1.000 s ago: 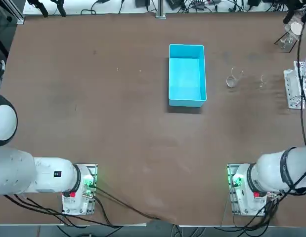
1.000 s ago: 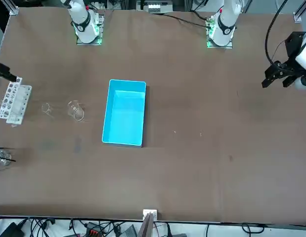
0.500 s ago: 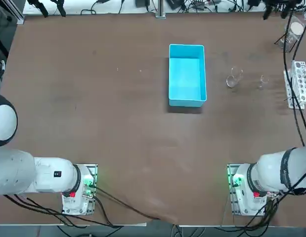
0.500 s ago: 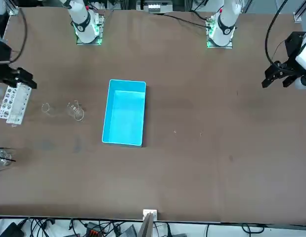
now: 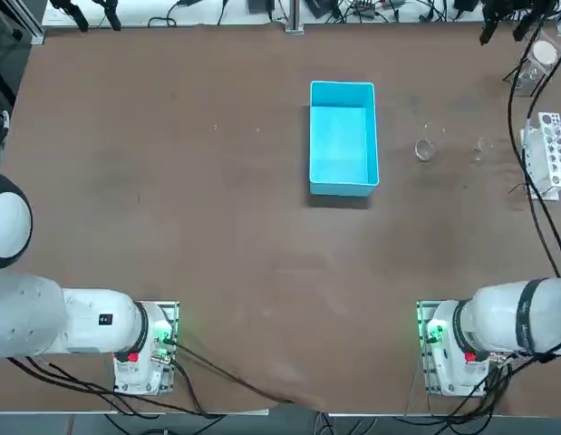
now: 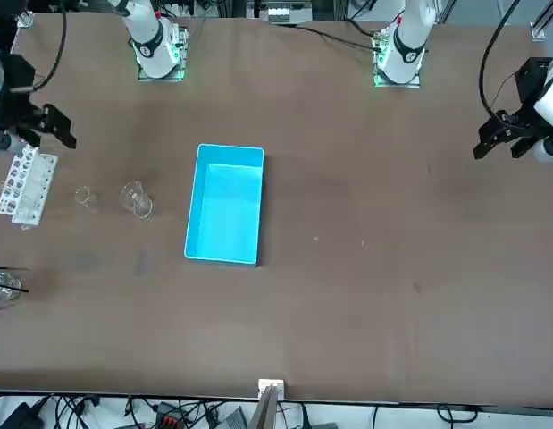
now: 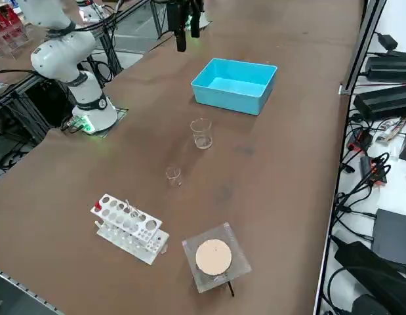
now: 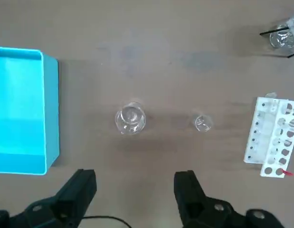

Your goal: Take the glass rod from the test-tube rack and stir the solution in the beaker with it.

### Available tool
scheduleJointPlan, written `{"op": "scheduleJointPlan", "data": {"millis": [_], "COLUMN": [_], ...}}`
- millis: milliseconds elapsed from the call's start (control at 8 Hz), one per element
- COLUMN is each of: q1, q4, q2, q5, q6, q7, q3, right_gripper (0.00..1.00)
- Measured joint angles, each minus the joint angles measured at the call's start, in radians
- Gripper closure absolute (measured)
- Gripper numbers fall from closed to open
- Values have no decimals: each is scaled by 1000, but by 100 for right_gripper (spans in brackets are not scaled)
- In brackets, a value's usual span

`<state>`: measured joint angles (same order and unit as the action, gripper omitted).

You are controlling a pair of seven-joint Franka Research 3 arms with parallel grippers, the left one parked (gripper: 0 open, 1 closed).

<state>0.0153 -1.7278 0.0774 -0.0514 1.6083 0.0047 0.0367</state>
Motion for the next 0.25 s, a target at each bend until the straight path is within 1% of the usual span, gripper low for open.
{"op": "scheduleJointPlan", "data": {"millis": [125,250], "q1": [-25,-32], "q4": [-10,-12], "q2": [10,11], "q5": [0,0], "q6": [1,1], "q7": [0,0], "q3": [-17,-25], "right_gripper": [0,0]}}
